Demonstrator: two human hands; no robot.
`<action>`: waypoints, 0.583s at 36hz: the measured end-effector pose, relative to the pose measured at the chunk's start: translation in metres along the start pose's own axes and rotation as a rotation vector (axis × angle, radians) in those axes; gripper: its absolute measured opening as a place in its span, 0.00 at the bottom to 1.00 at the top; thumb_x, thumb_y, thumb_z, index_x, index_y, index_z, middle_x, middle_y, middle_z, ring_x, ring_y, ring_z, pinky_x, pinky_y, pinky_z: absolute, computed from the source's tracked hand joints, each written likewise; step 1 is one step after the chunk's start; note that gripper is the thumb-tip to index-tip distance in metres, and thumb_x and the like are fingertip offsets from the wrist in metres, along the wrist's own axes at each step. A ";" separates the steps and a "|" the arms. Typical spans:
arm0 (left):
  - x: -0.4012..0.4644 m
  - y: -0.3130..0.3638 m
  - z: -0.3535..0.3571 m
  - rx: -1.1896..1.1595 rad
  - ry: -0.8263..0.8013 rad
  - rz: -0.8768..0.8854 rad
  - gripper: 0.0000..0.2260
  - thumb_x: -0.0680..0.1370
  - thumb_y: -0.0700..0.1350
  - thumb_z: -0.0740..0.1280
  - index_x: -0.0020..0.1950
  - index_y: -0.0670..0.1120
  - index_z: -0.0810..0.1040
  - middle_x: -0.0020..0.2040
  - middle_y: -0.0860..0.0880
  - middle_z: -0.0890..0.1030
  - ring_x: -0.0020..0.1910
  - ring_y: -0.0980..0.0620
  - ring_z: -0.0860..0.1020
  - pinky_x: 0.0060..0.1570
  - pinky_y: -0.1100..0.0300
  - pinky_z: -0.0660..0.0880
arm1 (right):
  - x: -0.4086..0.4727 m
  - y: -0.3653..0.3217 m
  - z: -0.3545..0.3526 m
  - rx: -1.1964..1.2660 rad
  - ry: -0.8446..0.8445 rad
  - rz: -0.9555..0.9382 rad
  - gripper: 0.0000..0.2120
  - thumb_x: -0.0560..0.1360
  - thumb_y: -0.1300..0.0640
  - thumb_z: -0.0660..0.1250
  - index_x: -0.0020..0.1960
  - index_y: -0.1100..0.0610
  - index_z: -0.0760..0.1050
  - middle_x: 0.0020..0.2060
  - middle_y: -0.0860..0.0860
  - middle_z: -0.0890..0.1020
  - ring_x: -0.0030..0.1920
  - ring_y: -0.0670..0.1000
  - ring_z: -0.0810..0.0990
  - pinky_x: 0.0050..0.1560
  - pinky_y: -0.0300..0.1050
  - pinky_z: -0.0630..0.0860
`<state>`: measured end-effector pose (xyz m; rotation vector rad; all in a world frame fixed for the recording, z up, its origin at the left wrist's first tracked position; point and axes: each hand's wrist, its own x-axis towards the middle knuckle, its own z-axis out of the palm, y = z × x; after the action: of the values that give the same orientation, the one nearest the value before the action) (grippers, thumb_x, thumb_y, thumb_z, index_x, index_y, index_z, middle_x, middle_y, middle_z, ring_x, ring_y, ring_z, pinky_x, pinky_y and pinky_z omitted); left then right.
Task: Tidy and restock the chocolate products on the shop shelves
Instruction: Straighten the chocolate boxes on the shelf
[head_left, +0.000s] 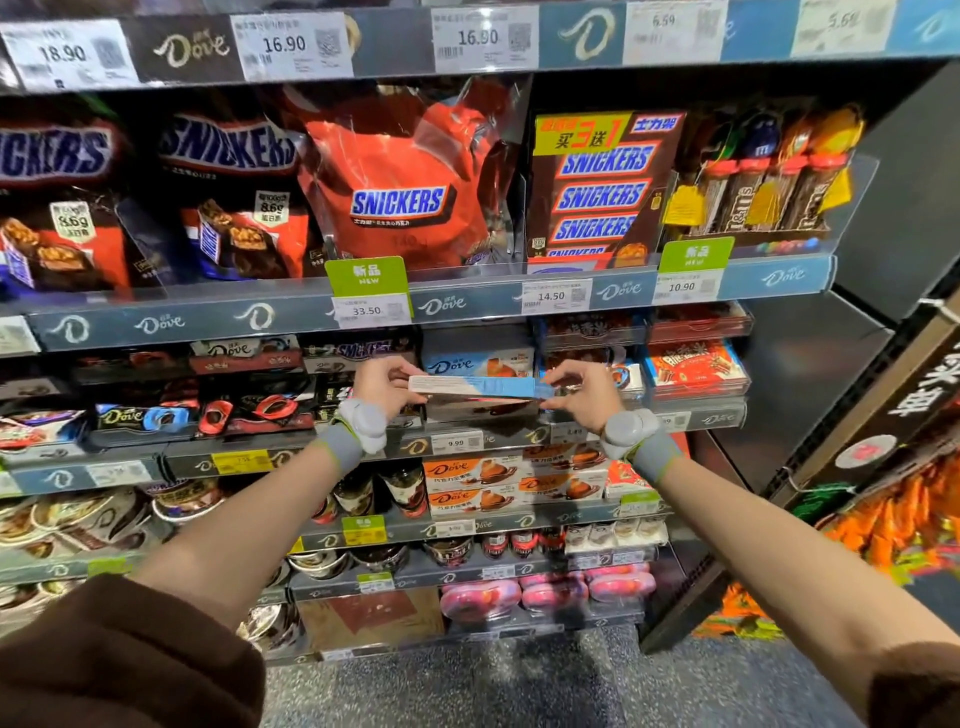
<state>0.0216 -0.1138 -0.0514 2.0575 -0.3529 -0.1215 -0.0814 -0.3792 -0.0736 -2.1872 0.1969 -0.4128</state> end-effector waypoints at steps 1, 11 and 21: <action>-0.001 -0.004 0.001 0.013 0.007 0.001 0.14 0.66 0.23 0.71 0.49 0.32 0.80 0.41 0.44 0.82 0.30 0.65 0.79 0.32 0.71 0.76 | -0.002 0.000 0.001 0.010 -0.005 0.003 0.11 0.63 0.68 0.78 0.44 0.62 0.80 0.41 0.55 0.82 0.40 0.49 0.77 0.38 0.33 0.74; -0.003 -0.004 0.001 -0.063 0.055 -0.009 0.15 0.67 0.28 0.74 0.52 0.34 0.79 0.45 0.44 0.80 0.34 0.60 0.77 0.34 0.75 0.74 | 0.007 -0.017 -0.001 0.309 0.084 0.041 0.14 0.68 0.69 0.74 0.52 0.62 0.79 0.49 0.59 0.82 0.37 0.36 0.80 0.43 0.33 0.79; -0.008 -0.014 -0.015 -0.151 0.043 -0.045 0.13 0.67 0.29 0.74 0.42 0.45 0.78 0.39 0.50 0.80 0.36 0.57 0.78 0.36 0.70 0.77 | 0.008 -0.020 0.001 0.429 0.028 0.083 0.23 0.67 0.75 0.71 0.61 0.69 0.73 0.52 0.60 0.79 0.36 0.39 0.82 0.44 0.34 0.80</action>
<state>0.0200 -0.0924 -0.0565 1.9163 -0.2625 -0.1274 -0.0738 -0.3682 -0.0565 -1.7471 0.1936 -0.3984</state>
